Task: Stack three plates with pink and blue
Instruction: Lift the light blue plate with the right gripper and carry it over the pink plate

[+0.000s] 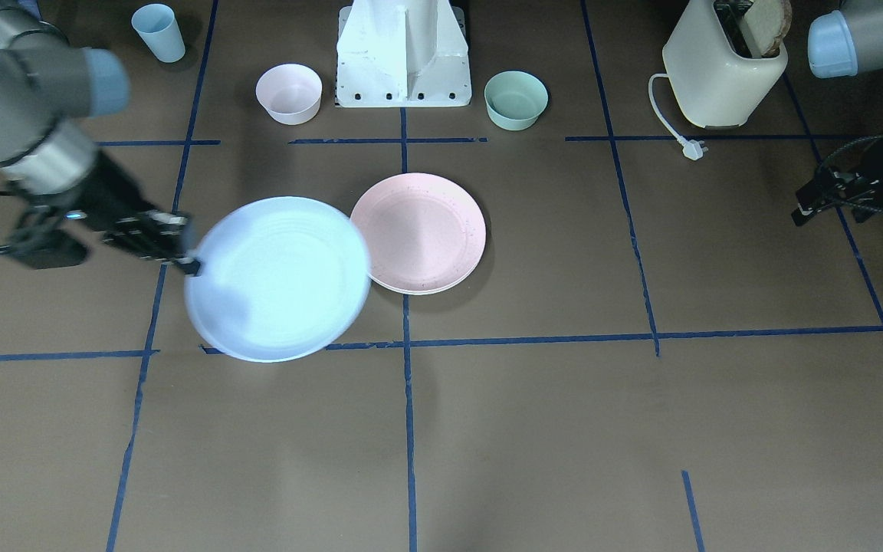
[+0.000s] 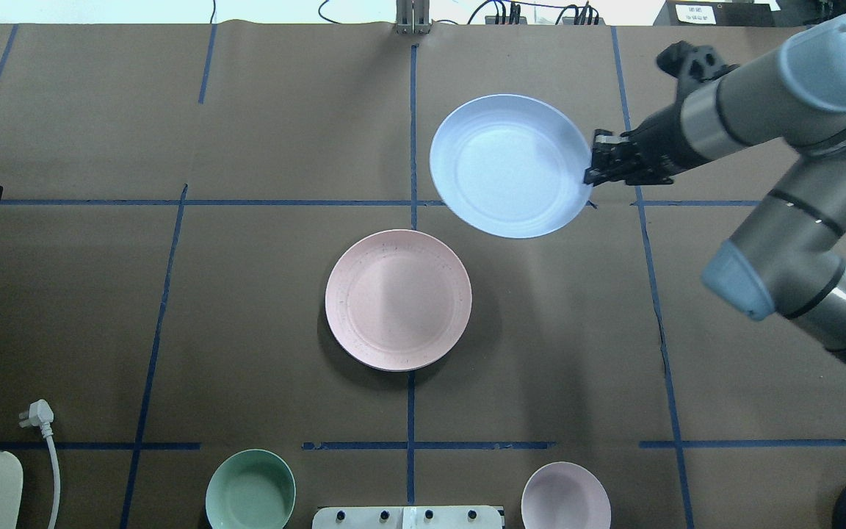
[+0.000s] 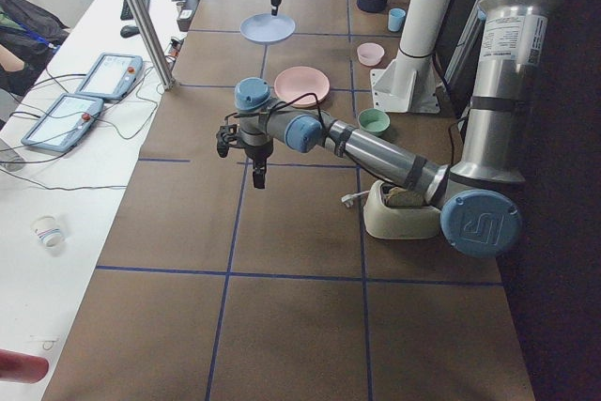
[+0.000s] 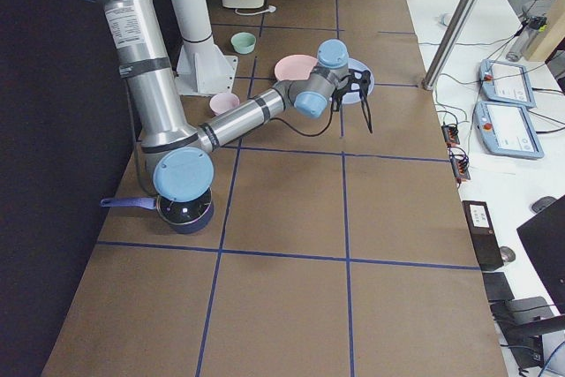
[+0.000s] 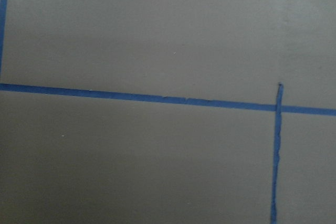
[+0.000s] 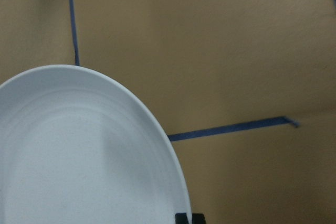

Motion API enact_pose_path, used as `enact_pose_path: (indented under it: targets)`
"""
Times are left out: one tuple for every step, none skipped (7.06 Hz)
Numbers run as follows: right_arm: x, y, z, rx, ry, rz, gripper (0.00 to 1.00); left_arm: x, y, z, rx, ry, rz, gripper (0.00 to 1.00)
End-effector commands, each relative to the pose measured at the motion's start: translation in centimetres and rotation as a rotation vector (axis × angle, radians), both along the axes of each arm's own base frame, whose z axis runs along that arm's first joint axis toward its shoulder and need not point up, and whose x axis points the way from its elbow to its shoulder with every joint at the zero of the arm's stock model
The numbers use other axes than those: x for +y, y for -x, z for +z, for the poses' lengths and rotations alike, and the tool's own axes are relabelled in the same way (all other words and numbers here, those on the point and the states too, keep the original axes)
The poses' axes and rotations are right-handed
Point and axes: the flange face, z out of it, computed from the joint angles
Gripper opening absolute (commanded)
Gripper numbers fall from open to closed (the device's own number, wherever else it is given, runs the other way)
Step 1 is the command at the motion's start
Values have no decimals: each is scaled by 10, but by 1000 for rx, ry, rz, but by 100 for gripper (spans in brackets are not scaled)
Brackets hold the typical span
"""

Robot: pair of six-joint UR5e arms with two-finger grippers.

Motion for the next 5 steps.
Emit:
enact_pose_path:
  targets:
    - [63,102,-43,20,6,23,0,-1,11,29,-23,-20,47,100]
    - [81,128,-50,60,-7,29,0,-1,34,42,-33,-48,62,100]
    - [94,140,-49,67,-19,23,0,4,38,50,-37,-41,64,100]
    - [106,151,-48,72,-23,7,0,3,38,57,-41,-30,67,100]
    - [108,152,-49,72,-26,3,16,4,40,60,-43,-37,76,100]
